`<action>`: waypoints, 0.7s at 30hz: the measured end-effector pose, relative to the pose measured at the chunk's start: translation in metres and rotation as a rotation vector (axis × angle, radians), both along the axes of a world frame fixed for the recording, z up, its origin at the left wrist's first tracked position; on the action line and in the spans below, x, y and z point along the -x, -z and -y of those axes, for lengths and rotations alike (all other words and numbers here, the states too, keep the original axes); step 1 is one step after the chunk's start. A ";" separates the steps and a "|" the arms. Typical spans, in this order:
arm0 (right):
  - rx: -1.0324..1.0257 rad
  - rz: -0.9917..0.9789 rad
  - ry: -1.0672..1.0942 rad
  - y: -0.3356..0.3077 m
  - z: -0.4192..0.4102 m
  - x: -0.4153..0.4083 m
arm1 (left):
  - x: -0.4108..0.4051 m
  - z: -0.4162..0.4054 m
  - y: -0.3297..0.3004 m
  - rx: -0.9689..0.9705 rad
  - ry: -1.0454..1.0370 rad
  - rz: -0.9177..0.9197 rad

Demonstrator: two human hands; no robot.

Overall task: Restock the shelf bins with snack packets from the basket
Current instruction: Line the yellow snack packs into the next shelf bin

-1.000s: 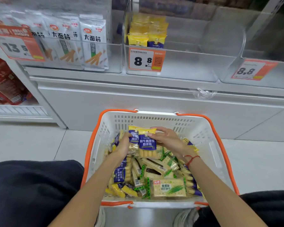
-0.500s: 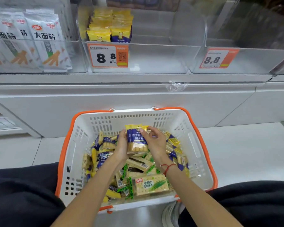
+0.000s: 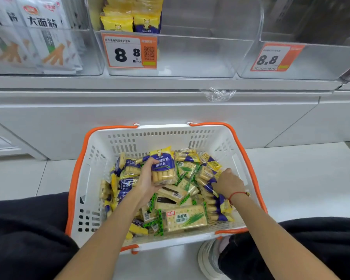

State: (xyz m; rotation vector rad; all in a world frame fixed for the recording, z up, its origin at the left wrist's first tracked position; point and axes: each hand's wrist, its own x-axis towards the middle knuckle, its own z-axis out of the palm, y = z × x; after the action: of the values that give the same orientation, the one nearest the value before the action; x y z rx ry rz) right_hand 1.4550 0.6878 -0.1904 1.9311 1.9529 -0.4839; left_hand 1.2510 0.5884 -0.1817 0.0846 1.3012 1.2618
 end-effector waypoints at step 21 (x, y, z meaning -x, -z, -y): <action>0.755 -1.280 0.230 -0.100 -0.001 0.061 | 0.016 0.002 -0.031 -0.064 -0.147 -0.219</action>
State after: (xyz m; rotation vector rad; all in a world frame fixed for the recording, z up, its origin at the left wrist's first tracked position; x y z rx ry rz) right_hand 1.3944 0.6891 -0.0908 1.3386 1.5510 -2.5299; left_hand 1.2347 0.5863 -0.1509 0.1797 1.4761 1.4515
